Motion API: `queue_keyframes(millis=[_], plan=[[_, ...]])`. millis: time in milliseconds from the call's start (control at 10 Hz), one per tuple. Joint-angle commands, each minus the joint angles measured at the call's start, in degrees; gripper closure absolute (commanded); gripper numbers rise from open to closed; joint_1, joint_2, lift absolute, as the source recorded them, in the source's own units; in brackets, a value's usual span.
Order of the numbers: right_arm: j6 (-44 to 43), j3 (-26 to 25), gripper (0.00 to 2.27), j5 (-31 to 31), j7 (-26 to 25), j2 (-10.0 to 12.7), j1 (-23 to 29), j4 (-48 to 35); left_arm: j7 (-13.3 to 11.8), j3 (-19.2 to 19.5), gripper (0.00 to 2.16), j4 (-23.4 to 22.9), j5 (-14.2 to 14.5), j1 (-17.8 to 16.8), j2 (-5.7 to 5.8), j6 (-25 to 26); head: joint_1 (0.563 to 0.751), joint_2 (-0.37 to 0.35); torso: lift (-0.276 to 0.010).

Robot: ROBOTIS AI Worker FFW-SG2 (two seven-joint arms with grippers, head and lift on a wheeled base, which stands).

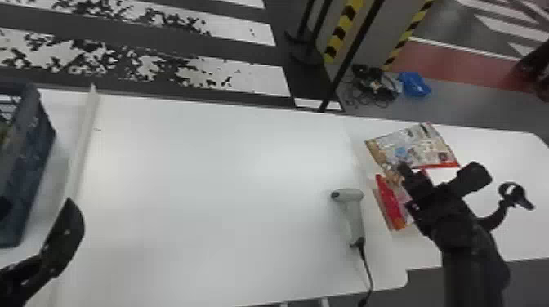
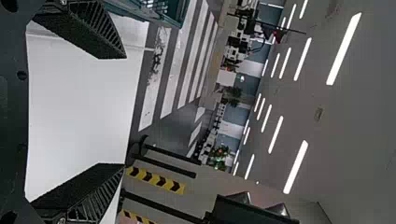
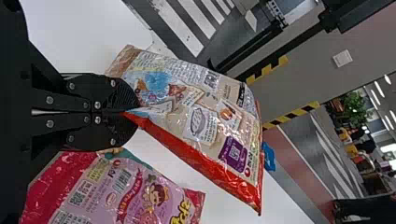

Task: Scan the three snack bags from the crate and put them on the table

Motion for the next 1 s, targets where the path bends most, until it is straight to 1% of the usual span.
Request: queue_keyframes(millis=[0,100,200,300,400,500,600,700,800,900], plan=[[-4.73,1.57,2.16,1.53,-0.59,-1.35,-2.71,7.06,-0.01,-0.02,0.04,-0.12,-0.06,0.27,0.0,0.0,0.695,-0.35,-0.094],[-4.73,2.62,2.14,3.38,-2.97,-1.53,-3.85,8.99,-0.01,-0.19,0.04,-0.21,-0.14,0.36,0.0,0.0,0.695,-0.35,-0.094],[-6.49,5.34,1.82,3.82,-8.33,-2.05,-4.12,9.34,-0.01,-0.37,0.04,-0.39,-0.14,0.36,0.0,-0.18,0.695,-0.35,-0.094],[-8.95,8.42,1.17,5.49,-9.91,-2.23,-4.12,9.34,-0.01,-0.72,0.04,-0.48,-0.32,0.36,-0.09,0.0,0.695,-0.35,-0.094],[-10.0,10.97,0.26,7.51,-10.7,-2.23,-3.85,9.08,0.26,-1.16,0.04,-0.48,-0.76,0.18,-0.26,0.0,0.695,-0.35,-0.094],[-9.65,11.76,0.05,7.77,-11.23,-2.23,-3.33,8.2,0.79,-1.78,0.04,-0.56,-1.73,0.1,-0.26,0.0,0.695,-0.35,-0.094],[-7.01,12.46,0.06,8.04,-12.9,-2.23,-2.71,6.53,0.96,-1.95,0.04,-0.92,-1.81,0.18,-0.18,0.0,0.695,-0.35,-0.094],[-5.61,12.46,0.06,7.69,-12.9,-2.23,-2.45,5.65,1.23,-1.95,0.04,-1.18,-1.99,0.27,-0.09,0.0,0.695,-0.35,-0.094],[-4.73,12.46,0.07,6.98,-12.9,-2.23,-0.95,3.19,1.31,-1.86,0.04,-1.44,-1.99,0.36,-0.09,0.0,0.695,-0.35,-0.094],[-4.2,12.29,0.07,5.75,-13.34,-1.97,2.03,-2.26,1.31,-1.95,0.04,-1.53,-2.08,0.36,-0.18,0.0,0.695,-0.35,-0.094]])
